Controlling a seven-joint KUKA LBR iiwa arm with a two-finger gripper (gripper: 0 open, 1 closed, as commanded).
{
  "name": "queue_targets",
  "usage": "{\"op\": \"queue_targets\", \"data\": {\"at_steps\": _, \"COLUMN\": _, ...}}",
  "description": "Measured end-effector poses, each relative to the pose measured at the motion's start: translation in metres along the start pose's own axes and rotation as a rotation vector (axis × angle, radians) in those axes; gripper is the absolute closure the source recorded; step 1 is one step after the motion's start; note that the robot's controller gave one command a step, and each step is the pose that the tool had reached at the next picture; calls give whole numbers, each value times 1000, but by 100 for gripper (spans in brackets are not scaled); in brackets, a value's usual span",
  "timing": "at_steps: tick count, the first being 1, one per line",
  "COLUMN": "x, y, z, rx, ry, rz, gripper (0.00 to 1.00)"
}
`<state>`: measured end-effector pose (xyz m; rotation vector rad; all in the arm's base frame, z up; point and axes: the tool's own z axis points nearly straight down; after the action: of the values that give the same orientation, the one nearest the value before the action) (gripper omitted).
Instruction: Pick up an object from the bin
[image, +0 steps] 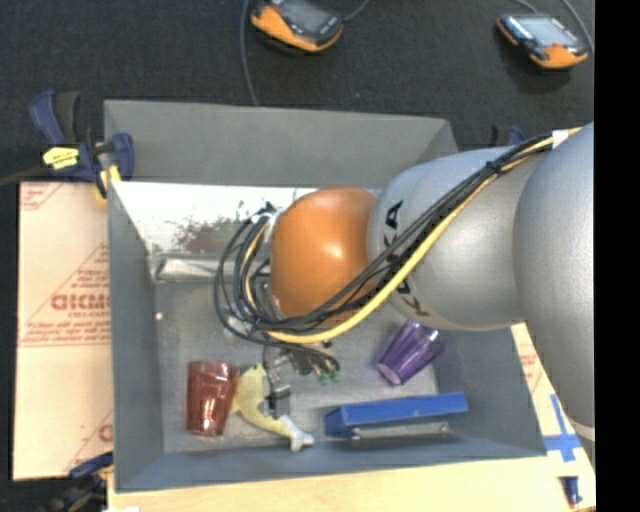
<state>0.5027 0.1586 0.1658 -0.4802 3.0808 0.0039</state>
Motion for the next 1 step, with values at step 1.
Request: {"op": "queue_targets", "data": {"at_steps": 1, "x": -30, "y": -1, "z": 74, "rx": -2, "ry": -12, "rz": -16, "gripper": 0}}
